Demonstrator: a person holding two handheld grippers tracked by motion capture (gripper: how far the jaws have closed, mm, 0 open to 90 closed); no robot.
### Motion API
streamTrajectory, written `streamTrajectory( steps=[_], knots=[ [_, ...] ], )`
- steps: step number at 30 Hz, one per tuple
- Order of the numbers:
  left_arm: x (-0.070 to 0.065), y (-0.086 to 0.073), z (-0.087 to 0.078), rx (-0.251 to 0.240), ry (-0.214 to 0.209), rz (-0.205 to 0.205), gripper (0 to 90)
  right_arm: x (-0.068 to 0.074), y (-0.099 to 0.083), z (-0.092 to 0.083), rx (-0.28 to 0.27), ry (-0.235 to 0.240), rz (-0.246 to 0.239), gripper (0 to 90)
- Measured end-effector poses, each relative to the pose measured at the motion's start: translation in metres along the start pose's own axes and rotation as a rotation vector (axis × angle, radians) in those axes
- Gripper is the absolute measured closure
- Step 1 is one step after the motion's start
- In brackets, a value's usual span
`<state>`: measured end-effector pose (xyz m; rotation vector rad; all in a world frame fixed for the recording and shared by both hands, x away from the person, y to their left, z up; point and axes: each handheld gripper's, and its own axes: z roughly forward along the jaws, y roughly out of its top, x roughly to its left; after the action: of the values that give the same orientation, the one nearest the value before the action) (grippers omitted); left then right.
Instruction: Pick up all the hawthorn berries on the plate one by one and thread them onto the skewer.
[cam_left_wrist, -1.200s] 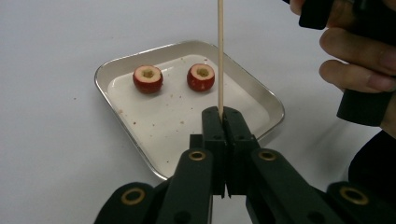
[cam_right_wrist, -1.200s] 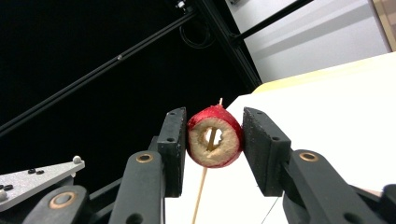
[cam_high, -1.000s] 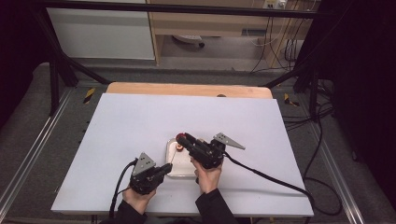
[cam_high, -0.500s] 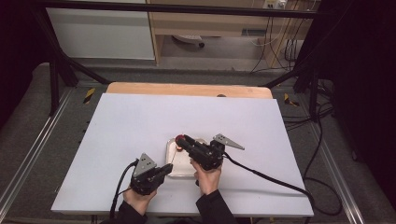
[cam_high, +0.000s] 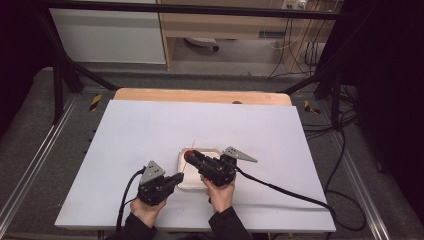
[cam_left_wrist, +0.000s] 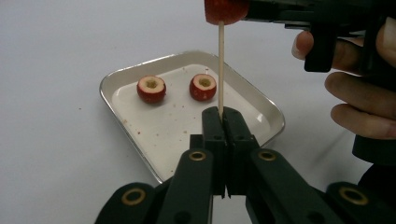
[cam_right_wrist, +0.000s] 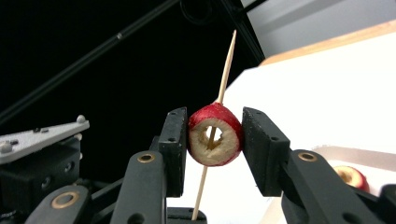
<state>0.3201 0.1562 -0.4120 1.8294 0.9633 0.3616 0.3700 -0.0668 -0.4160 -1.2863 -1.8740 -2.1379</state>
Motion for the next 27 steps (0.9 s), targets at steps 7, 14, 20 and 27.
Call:
streamTrajectory(
  steps=[7,14,20,27],
  knots=[
    [0.006,0.002,0.002,0.010,-0.001,-0.020,88.7,0.002,-0.014,0.007,0.084,0.000,-0.009,62.2],
    [0.007,0.002,0.004,0.018,-0.004,-0.009,88.7,0.003,-0.022,0.007,0.101,-0.005,-0.011,62.0],
    [0.009,0.000,0.002,0.017,-0.008,0.004,88.6,0.005,-0.010,0.002,0.096,0.003,-0.085,48.2],
    [0.019,-0.002,-0.008,0.022,-0.017,0.026,88.4,0.000,0.024,-0.018,0.169,-0.103,-0.232,22.8]
  ],
)
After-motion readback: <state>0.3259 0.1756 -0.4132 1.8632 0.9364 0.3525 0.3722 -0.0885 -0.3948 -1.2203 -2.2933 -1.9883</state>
